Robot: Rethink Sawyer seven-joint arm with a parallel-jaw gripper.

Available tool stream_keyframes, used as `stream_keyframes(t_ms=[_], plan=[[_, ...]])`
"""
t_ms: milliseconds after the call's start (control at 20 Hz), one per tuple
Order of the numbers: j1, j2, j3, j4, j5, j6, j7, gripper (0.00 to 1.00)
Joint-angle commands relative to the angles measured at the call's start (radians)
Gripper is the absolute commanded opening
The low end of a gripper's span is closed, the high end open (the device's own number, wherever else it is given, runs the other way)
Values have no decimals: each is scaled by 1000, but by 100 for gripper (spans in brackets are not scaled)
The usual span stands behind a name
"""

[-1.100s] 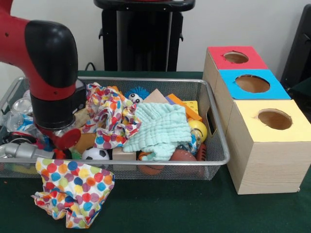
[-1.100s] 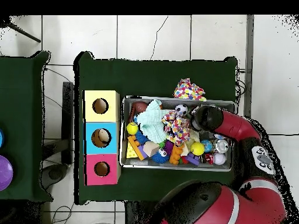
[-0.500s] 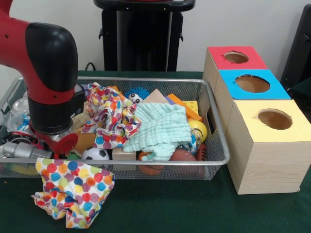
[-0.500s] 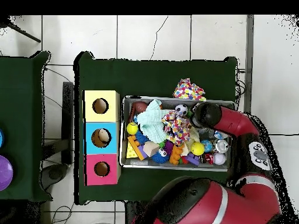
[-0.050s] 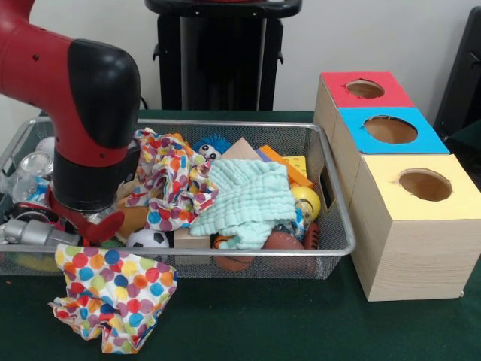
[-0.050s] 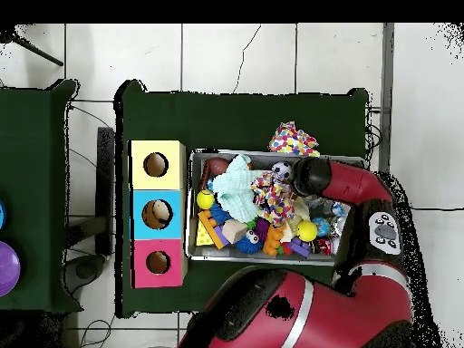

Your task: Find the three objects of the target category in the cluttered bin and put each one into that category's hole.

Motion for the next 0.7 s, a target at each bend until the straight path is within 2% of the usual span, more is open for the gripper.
stream_keyframes(t_ms=[50, 150, 250, 400, 500, 600, 650, 700], plan=[[-77, 154, 43, -103, -26, 52, -25, 0], [-95, 152, 74, -108, -9, 118, -61, 0], [-110, 147, 98, -102, -5, 142, -84, 0], [-135, 140, 134, -95, 0, 138, -97, 0], [-144, 109, 152, -59, 4, 145, -95, 0], [-152, 29, 174, 14, 7, 188, -126, 0], [-154, -42, 183, 68, 17, 242, -148, 0], [-157, -82, 194, 99, 26, 278, -159, 0]])
